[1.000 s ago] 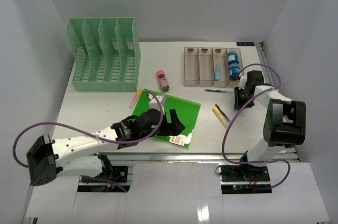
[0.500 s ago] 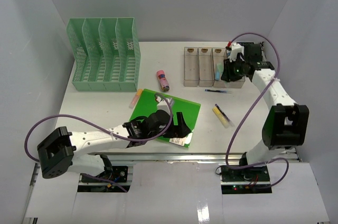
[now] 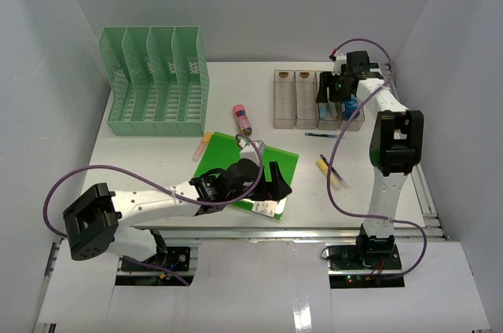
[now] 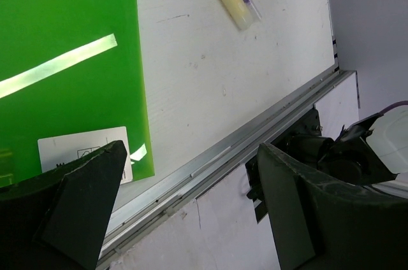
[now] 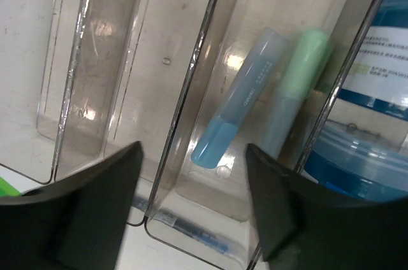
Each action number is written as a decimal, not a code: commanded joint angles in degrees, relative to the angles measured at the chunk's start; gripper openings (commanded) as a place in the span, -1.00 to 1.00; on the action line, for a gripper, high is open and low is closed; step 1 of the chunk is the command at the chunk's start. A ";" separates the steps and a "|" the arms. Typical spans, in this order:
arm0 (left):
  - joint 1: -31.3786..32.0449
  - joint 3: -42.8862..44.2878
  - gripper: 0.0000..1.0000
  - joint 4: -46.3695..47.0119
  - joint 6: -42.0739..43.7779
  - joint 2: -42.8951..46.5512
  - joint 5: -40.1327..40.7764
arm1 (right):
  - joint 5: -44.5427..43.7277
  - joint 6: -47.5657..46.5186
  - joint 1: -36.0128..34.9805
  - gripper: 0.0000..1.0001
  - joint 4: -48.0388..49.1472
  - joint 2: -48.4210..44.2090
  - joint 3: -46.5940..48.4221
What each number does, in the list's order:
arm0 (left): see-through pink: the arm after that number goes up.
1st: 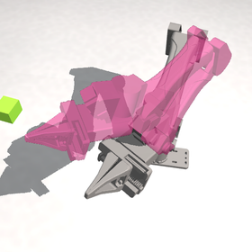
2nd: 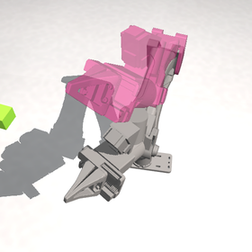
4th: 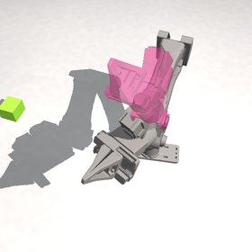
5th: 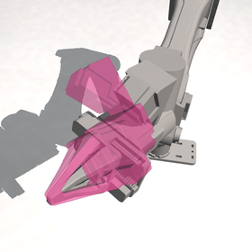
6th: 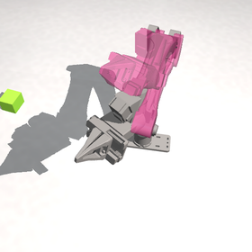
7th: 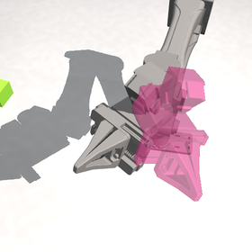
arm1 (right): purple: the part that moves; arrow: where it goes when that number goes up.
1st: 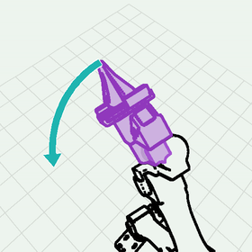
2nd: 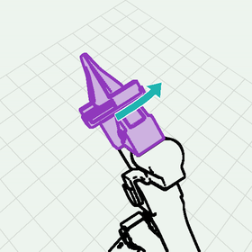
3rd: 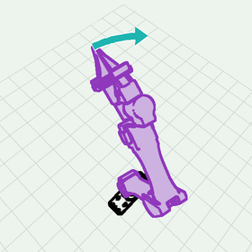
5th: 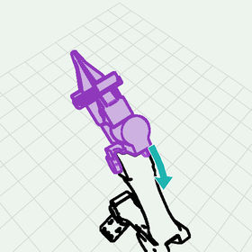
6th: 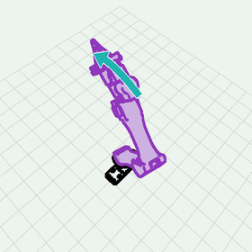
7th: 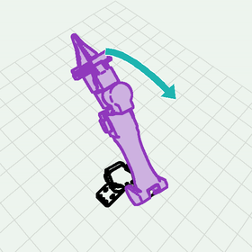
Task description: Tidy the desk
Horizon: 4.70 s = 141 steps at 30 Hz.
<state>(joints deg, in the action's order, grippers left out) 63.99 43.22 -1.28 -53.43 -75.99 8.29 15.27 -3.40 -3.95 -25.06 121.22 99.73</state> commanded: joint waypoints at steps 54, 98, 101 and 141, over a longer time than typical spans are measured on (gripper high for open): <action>-2.16 83.40 0.15 -45.91 -8.03 -66.18 4.09 | 38.40 -20.25 29.04 0.45 -6.01 -59.83 -53.58; -5.37 89.96 0.04 -53.15 -9.07 -76.89 3.18 | 40.91 -20.23 30.68 0.43 -6.58 -60.33 -53.93; -6.32 89.29 0.04 -53.84 -8.42 -77.02 4.40 | 40.98 -20.16 30.84 0.43 -6.58 -60.40 -53.93; -5.84 80.58 0.13 -55.42 4.47 -72.15 8.55 | 41.40 -21.30 30.93 0.42 -6.84 -59.87 -54.64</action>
<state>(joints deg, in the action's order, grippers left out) 57.92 125.80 -48.35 -50.42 -142.41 17.55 54.65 -24.02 26.67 -31.53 62.17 45.64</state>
